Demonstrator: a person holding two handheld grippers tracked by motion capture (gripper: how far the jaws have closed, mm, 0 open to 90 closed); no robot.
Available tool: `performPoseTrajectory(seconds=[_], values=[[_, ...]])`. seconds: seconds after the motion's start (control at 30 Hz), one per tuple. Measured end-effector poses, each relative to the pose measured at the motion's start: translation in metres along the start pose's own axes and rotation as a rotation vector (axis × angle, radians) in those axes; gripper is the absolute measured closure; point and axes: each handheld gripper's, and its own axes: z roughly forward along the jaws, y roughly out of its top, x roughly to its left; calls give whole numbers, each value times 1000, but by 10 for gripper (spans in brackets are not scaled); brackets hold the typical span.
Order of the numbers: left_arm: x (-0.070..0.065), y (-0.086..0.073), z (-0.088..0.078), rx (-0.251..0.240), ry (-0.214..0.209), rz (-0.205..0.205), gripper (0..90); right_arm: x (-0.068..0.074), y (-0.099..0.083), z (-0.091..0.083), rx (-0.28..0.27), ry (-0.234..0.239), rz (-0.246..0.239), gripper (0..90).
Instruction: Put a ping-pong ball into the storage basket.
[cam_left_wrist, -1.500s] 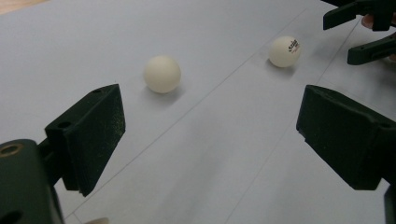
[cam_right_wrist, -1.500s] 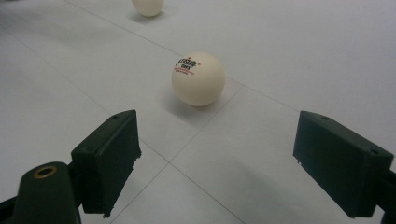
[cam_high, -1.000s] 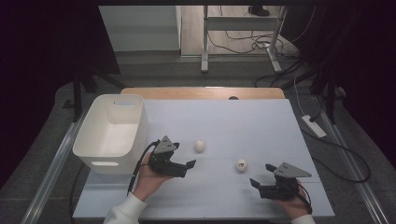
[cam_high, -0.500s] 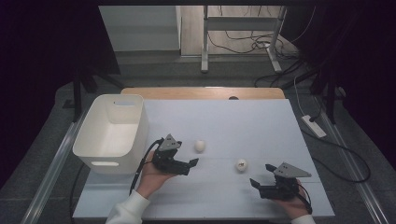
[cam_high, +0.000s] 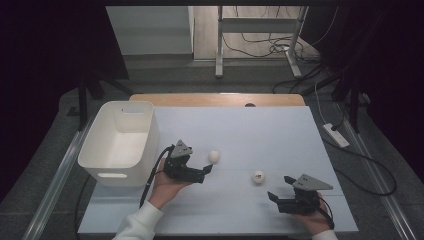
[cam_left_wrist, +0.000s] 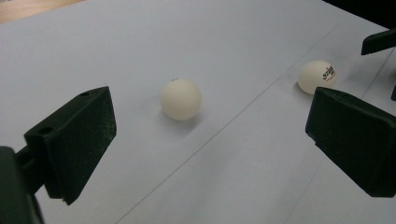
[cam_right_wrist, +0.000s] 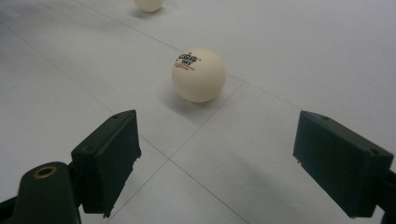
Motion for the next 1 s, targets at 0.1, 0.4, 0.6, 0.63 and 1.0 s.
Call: performPoseTrajectory(seconds=[0.1, 0.4, 0.6, 0.63, 1.0], values=[[0, 2, 2, 2, -9, 6, 18, 0, 0, 0, 4, -2, -2, 141], [1, 7, 11, 5, -30, 22, 14, 0, 0, 0, 7, -1, -2, 141], [0, 14, 16, 16, -41, 44, 23, 0, 0, 0, 1, 1, 3, 141], [0, 15, 17, 17, -41, 46, 26, 0, 0, 0, 1, 1, 5, 141], [4, 20, 28, 46, -46, 60, 31, -1, 0, -2, -5, -4, 8, 141]])
